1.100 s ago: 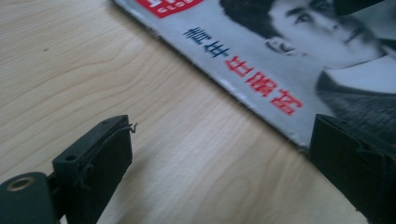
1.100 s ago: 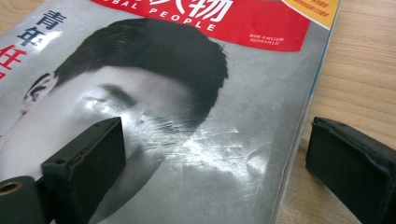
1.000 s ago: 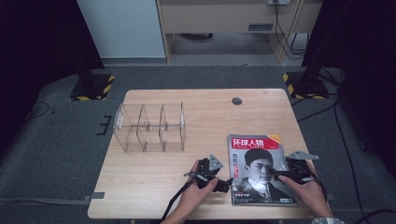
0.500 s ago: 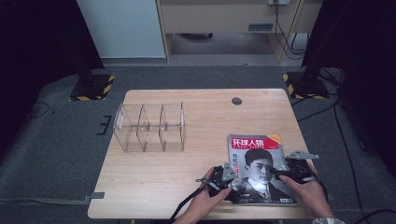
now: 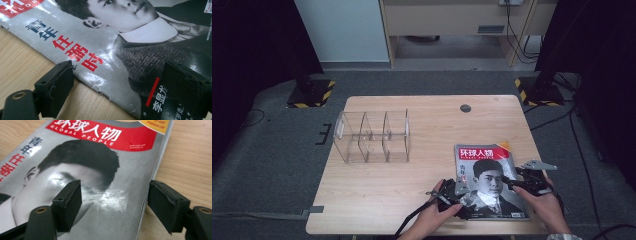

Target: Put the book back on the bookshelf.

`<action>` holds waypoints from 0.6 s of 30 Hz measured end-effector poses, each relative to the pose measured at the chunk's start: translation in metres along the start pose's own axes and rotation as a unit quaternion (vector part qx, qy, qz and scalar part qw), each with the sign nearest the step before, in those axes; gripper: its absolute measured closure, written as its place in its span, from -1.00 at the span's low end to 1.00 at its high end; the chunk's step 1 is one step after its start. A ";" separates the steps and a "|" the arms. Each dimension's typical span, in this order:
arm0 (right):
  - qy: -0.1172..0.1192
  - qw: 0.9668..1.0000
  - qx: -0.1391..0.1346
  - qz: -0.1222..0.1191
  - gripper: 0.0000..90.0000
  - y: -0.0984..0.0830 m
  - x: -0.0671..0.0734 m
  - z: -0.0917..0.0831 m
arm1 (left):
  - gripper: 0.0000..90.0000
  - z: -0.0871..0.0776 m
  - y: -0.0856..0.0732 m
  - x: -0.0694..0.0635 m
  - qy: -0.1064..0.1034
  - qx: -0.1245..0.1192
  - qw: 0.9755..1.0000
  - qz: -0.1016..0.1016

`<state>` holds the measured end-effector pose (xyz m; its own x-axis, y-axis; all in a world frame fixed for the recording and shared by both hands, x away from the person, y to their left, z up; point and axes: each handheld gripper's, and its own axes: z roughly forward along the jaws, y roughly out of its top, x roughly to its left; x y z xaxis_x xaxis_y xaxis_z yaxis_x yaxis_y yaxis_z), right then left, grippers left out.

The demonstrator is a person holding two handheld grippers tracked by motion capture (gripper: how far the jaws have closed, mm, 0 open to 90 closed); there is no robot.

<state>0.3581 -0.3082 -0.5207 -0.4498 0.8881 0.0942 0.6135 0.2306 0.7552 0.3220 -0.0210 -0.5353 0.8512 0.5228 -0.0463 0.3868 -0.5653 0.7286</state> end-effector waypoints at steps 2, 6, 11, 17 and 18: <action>0.000 1.000 -0.002 0.002 -0.27 0.001 0.001 -0.001 | -0.79 0.000 0.000 0.000 0.001 0.001 1.000 0.000; 0.007 1.000 -0.020 -0.001 -0.16 0.005 0.006 -0.006 | -0.79 0.000 0.000 -0.001 0.003 0.001 1.000 -0.001; 0.019 0.999 -0.035 -0.007 -0.08 0.010 0.013 -0.010 | -0.79 0.000 0.000 -0.001 0.003 0.002 1.000 0.000; 0.031 0.999 -0.041 -0.011 0.02 0.011 0.019 -0.011 | -0.79 0.000 0.000 -0.001 0.003 0.002 1.000 0.000; 0.032 0.999 -0.040 -0.014 0.02 0.011 0.019 -0.011 | -0.79 0.000 0.000 -0.001 0.003 0.002 1.000 0.000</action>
<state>0.3493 -0.2930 -0.5034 -0.5084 0.8538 0.1124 0.5473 0.2196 0.8076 0.3211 -0.0214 -0.5354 0.8486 0.5274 -0.0422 0.3886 -0.5672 0.7262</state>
